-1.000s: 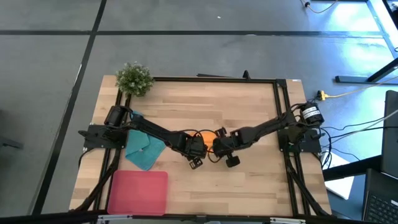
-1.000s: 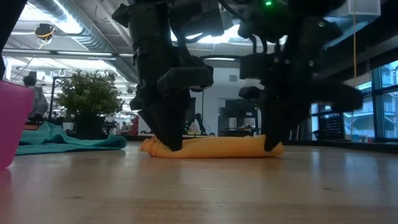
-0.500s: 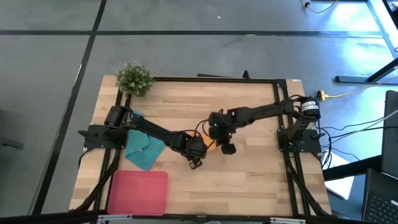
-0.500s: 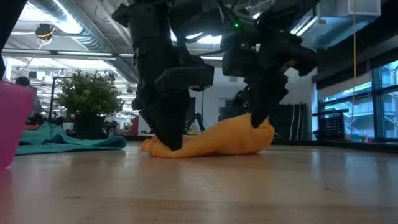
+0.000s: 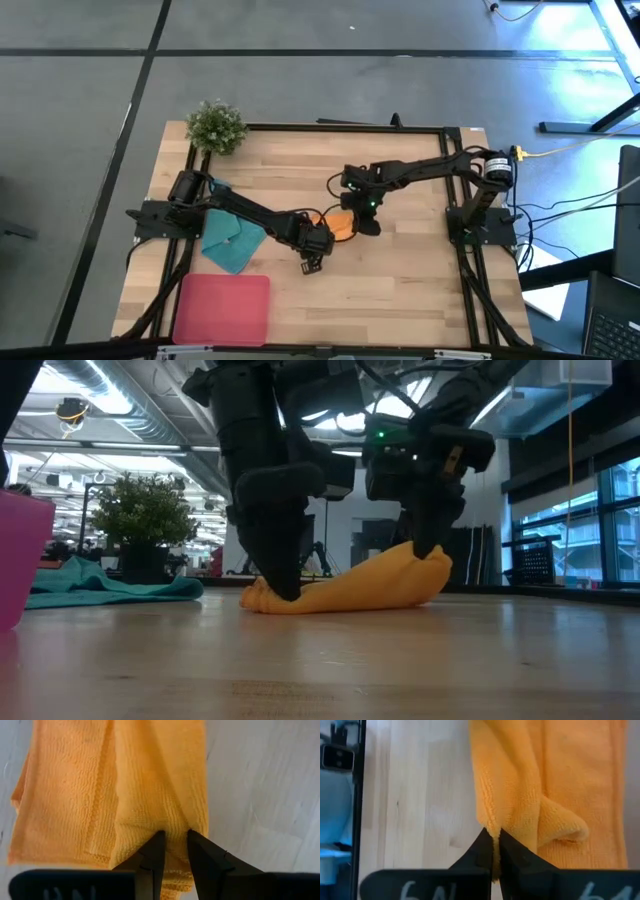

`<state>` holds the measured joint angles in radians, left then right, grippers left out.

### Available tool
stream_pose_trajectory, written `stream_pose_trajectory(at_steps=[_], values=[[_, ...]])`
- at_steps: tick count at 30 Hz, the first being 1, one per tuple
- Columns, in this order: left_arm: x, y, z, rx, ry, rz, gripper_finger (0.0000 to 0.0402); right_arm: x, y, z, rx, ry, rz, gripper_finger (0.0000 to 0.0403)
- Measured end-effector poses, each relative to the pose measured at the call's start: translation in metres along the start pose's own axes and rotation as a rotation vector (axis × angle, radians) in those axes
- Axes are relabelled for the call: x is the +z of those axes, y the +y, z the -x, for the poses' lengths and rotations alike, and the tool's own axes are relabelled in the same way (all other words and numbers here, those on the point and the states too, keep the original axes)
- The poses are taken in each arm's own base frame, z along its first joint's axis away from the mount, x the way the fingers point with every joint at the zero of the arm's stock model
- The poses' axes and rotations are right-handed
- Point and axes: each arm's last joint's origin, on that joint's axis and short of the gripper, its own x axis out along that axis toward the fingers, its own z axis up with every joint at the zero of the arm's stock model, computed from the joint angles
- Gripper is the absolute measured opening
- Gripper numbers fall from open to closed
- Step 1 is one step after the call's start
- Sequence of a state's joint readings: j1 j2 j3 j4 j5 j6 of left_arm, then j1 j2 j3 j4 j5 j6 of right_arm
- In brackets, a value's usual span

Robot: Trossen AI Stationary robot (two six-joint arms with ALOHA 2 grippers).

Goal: Roll microfiber towels into tight, uniform cylinder then place into a basket
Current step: Roll the yellow microfiber cloth

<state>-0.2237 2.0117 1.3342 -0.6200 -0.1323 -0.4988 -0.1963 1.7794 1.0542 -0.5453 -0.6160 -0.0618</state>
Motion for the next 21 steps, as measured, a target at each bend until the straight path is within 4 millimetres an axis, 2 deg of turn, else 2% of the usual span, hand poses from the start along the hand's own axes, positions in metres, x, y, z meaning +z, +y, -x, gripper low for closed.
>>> stream_pose_trajectory(at_steps=[9,16,21], values=[[0.001,-0.001,0.000,-0.022,-0.003,-0.064,0.0080,0.003,-0.023,0.013,0.014,-0.077,-0.132,0.0010],[0.001,-0.001,0.000,-0.024,-0.003,-0.093,0.0080,-0.001,-0.047,0.008,0.151,-0.084,-0.233,0.0010],[0.001,-0.001,0.000,-0.027,-0.003,-0.111,0.0080,-0.001,-0.051,0.008,0.161,-0.095,-0.239,0.0010]])
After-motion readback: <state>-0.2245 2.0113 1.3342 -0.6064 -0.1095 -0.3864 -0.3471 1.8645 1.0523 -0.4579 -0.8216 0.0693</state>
